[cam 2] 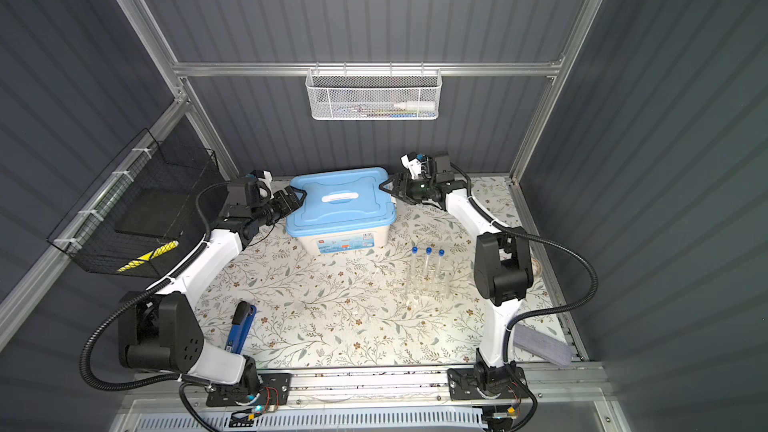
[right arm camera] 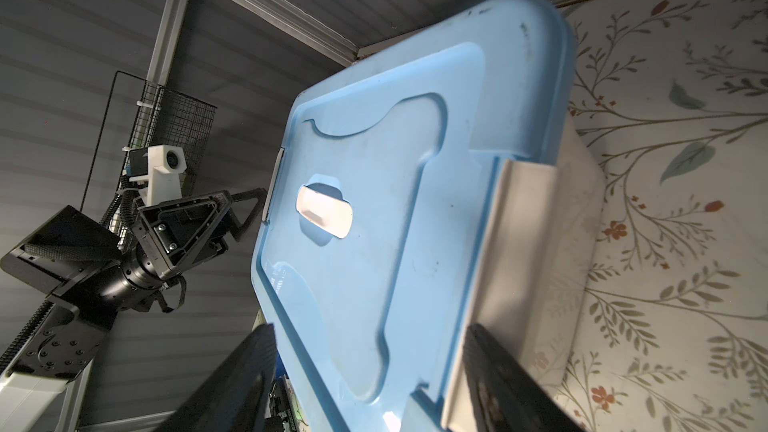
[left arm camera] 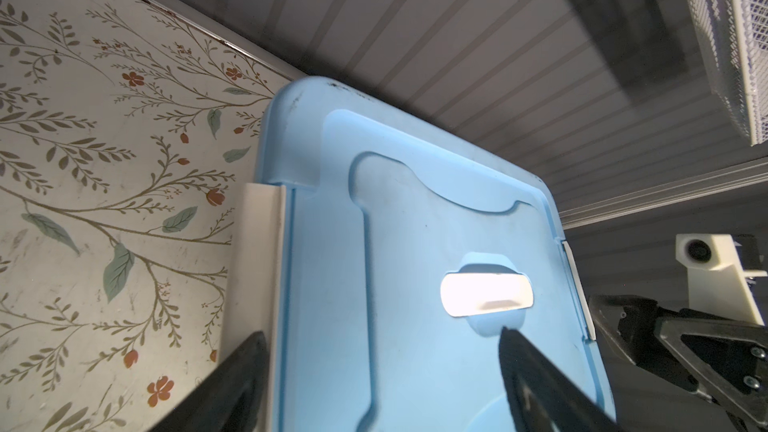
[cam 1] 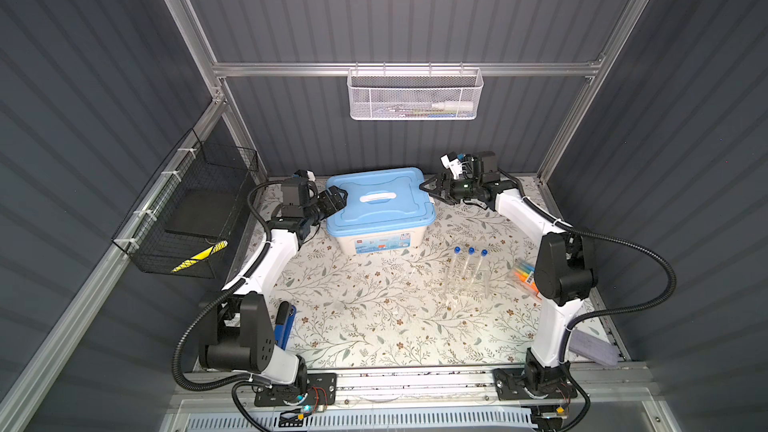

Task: Organize the chemistry lab equipment
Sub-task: 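Press the lid edges down onto the bin with both grippers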

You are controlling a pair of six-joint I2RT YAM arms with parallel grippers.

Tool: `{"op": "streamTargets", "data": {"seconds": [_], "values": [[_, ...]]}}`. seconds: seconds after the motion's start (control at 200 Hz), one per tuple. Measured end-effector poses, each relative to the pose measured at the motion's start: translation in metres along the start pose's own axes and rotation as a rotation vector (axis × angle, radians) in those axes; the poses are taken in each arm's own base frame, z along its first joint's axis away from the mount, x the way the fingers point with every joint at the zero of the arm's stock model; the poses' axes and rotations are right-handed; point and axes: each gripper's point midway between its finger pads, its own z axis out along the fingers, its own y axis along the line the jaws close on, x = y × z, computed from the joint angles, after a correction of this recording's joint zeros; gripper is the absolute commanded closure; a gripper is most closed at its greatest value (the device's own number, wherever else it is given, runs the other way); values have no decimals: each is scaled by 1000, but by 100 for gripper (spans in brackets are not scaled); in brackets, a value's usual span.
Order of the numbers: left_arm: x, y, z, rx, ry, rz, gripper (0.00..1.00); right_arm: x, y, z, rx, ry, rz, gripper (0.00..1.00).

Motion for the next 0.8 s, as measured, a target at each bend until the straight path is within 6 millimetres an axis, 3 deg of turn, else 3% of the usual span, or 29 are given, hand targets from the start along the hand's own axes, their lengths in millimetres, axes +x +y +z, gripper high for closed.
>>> {"op": "streamTargets", "data": {"seconds": [0.8], "values": [[-5,-4,13,8,-34,4,12,-1,1,9,32,2,-25,28]]}}
